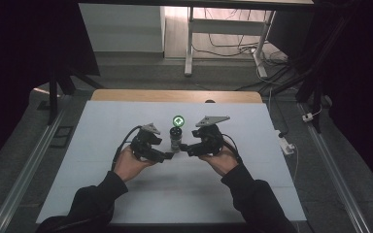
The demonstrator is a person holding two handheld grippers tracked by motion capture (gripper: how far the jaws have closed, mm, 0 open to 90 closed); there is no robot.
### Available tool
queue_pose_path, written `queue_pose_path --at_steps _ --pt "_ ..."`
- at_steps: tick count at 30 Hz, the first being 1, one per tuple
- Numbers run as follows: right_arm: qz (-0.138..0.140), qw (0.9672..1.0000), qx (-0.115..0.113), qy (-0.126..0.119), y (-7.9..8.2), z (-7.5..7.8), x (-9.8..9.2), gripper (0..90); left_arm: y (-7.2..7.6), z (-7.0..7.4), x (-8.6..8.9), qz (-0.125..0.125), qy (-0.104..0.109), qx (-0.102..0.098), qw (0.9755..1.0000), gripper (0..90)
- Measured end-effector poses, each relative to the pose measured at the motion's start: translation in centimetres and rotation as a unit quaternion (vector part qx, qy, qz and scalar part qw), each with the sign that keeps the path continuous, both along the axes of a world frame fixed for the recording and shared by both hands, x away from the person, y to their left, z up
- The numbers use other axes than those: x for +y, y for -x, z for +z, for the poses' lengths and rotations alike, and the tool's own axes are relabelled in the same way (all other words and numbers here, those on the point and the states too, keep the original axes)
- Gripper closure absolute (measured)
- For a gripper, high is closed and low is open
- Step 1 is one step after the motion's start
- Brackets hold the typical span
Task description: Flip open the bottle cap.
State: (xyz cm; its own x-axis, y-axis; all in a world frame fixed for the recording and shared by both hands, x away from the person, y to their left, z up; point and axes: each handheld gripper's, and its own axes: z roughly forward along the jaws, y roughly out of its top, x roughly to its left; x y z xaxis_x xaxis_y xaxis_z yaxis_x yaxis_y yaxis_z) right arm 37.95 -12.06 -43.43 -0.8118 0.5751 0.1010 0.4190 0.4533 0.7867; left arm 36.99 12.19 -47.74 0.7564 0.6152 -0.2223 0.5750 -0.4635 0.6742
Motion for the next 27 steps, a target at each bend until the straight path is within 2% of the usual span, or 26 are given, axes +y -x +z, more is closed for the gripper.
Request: queue_pose_path --at_steps 2,7,11,14,21,24,27 --pt "0.002 1.0000 0.003 0.006 0.4 -0.1 0.0 16.5 0.3 0.2 0.4 0.001 0.005 0.004 1.0000 15.4" --pt "0.007 0.9998 0.015 0.012 1.1 -0.4 -0.3 8.4 1.3 0.4 1.4 0.004 0.001 0.010 0.9999 11.7" --pt "0.015 0.9997 0.014 0.011 1.8 -0.5 -0.7 5.6 2.3 0.7 2.4 0.006 0.001 0.008 0.9999 7.3" --pt "0.016 0.9997 0.013 0.010 2.3 -0.5 -1.0 2.5 3.2 1.0 3.2 0.008 0.009 0.006 0.9999 4.6" --pt "0.016 0.9998 0.010 0.007 3.2 -0.3 -2.2 0.7 5.5 1.5 5.3 0.017 0.021 -0.004 0.9996 0.9" --pt "0.021 0.9995 0.021 0.009 3.6 -0.3 -2.8 0.7 6.5 1.6 6.2 0.021 0.024 -0.007 0.9995 0.0" --pt "0.021 0.9995 0.020 0.012 4.2 -0.3 -3.4 0.5 7.6 1.6 7.1 0.029 0.029 -0.012 0.9991 0.0"
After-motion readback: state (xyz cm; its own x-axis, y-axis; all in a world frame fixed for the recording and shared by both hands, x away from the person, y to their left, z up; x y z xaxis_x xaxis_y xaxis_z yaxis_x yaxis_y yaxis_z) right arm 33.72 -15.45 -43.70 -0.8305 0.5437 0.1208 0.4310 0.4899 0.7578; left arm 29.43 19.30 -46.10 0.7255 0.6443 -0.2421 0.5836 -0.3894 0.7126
